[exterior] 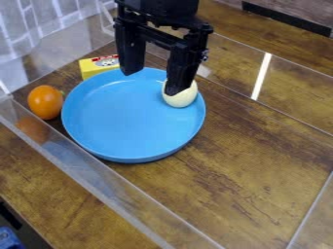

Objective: Put the orange ball in the blue tray

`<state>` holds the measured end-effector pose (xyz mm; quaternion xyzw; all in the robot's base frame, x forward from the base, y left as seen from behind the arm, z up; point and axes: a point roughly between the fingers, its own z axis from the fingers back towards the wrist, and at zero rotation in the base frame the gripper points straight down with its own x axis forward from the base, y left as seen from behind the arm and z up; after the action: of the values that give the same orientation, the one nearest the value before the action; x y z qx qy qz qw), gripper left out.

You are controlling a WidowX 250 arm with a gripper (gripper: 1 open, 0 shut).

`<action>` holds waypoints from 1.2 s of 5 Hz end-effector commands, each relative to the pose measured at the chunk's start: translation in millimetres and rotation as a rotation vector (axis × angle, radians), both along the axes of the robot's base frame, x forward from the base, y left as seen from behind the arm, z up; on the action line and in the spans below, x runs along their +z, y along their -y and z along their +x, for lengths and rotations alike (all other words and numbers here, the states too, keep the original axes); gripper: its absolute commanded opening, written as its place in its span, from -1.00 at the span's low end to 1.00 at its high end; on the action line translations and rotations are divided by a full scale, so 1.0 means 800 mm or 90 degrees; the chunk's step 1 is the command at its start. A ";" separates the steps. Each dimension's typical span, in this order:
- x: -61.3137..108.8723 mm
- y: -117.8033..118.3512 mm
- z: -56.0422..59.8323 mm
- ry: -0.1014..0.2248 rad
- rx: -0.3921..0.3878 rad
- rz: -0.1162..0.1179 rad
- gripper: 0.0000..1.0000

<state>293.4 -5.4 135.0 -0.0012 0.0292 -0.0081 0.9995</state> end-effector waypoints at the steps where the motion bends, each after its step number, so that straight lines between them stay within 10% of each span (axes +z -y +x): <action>1: -0.005 -0.002 -0.001 -0.007 0.001 -0.002 1.00; 6: -0.027 -0.031 -0.011 -0.032 0.018 -0.013 1.00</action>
<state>282.5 16.7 105.9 -0.0119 0.0675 0.0016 0.9976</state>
